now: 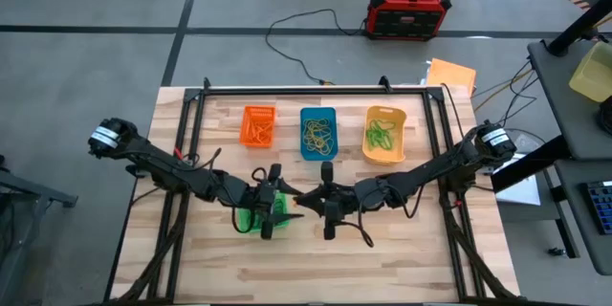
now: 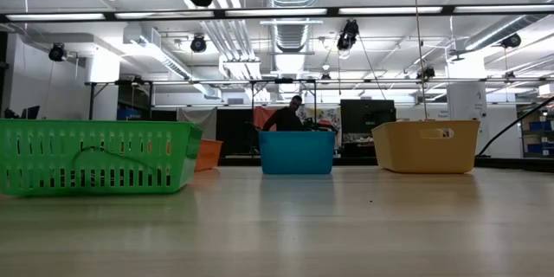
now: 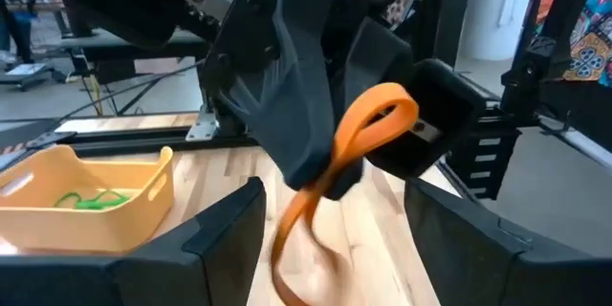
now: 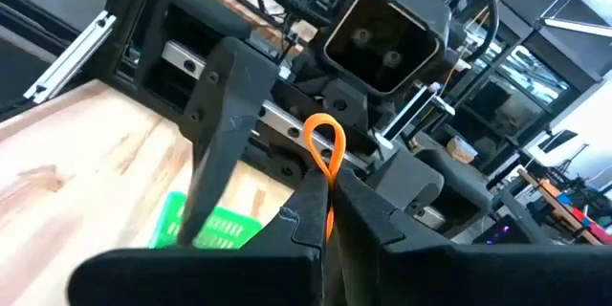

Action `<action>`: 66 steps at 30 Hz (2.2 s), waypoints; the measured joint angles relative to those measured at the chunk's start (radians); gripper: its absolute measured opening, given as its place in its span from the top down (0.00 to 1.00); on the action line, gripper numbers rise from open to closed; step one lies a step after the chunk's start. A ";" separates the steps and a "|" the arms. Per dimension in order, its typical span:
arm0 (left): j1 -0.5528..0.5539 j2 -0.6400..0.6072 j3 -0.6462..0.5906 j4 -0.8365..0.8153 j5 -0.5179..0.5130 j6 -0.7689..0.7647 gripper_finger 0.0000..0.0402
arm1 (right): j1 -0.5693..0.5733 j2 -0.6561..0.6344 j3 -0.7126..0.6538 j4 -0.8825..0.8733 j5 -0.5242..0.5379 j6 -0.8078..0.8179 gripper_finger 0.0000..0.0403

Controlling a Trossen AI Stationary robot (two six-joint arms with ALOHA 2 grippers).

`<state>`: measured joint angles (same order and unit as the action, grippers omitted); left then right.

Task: Sort rubber bands into baskets
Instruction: Put the orange rubberband into the orange bin

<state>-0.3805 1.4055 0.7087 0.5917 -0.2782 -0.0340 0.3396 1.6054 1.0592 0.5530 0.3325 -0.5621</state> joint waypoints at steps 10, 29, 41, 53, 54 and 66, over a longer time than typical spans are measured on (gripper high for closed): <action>0.002 -0.006 -0.003 -0.017 -0.010 0.016 0.80 | 0.000 -0.007 -0.003 0.005 0.008 0.028 0.97; 0.095 -0.149 0.001 -0.404 -0.263 -0.026 1.00 | -0.021 -0.083 -0.004 -0.152 0.394 0.195 0.57; 0.905 -0.232 0.000 -0.846 0.213 -0.155 1.00 | -0.084 -0.134 -0.016 -0.394 0.453 0.405 0.53; 1.121 -0.093 0.000 -0.873 0.401 -0.068 1.00 | -0.129 -0.131 -0.050 -0.419 0.449 0.473 0.53; 1.121 -0.092 0.000 -0.872 0.402 -0.068 1.00 | -0.132 -0.131 -0.050 -0.422 0.448 0.475 0.53; 1.121 -0.094 0.000 -0.872 0.362 -0.074 0.83 | -0.145 -0.131 -0.051 -0.449 0.408 0.489 0.53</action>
<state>0.7406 1.3117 0.7086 -0.2798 0.0841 -0.1079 0.1947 1.4746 1.0077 0.1040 0.7402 -0.0734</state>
